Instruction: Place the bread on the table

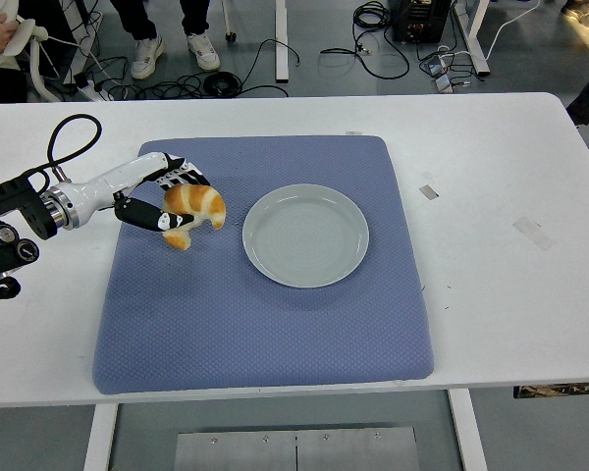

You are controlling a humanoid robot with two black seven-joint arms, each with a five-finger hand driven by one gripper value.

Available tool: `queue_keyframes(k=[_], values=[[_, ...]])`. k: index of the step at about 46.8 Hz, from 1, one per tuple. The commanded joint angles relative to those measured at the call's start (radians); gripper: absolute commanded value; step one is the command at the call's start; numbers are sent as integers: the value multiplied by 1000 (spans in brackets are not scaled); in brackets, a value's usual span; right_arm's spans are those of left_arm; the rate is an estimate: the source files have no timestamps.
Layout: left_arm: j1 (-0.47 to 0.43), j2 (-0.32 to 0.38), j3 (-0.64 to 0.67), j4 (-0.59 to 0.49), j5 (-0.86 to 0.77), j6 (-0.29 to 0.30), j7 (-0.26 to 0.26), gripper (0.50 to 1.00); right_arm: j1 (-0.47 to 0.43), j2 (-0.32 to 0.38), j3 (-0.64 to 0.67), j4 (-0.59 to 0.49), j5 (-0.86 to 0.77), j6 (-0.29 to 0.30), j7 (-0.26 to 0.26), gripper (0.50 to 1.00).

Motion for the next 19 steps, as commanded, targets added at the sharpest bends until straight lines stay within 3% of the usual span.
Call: queue_keyframes(k=[1,19], values=[[0,0,0,15,2,-2,-1,500,0,0,0,1,0,0,0,1000],[7,-14,11,127,4,-13,-8,500,0,0,0,1,0,0,0,1000]])
